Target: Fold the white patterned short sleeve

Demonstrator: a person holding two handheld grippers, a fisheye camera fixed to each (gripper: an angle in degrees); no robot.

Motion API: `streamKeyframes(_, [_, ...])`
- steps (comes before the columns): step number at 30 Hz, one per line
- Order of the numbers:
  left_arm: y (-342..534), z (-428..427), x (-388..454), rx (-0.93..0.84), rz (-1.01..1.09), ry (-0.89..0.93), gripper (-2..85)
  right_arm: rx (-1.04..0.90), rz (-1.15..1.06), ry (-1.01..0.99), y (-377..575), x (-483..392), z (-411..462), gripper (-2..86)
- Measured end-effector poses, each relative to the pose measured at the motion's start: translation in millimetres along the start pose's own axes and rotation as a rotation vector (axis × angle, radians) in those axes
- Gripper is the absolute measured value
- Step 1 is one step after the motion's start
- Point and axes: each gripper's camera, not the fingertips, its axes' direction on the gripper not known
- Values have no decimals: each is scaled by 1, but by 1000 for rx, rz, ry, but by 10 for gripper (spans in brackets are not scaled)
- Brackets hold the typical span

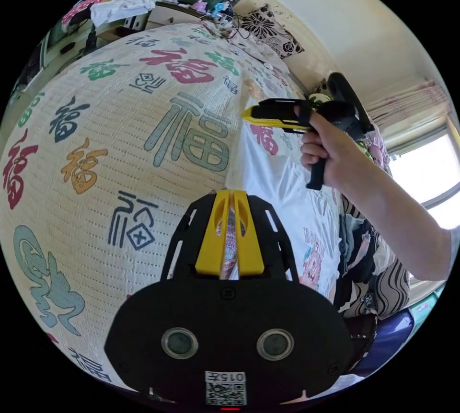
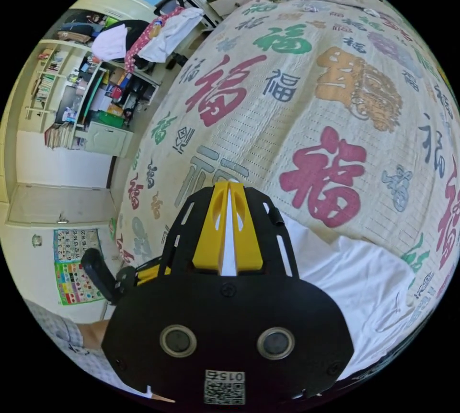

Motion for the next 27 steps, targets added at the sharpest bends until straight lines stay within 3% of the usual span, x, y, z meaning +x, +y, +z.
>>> streamKeyframes(6, [3,11,-15,-64,-4,-8,48,-54,-22,131,9,-3,20,11])
streamKeyframes(8, [11,2,-15,-97,35,-3,79,58,-36,148,30,5,-8,73])
streamKeyframes(12, [40,-18,-11,-191,124,-42,86,160,-13,88,96,29,-59,74])
streamKeyframes(18, [109,-34,-13,-455,123,-87,89,-4,259,117,301,93,-82,66])
streamKeyframes(23, [166,-13,-1,-703,134,-203,90,-245,674,216,513,156,-74,69])
streamKeyframes(27, [184,-1,11,-733,135,-260,87,-369,843,182,618,191,-52,74])
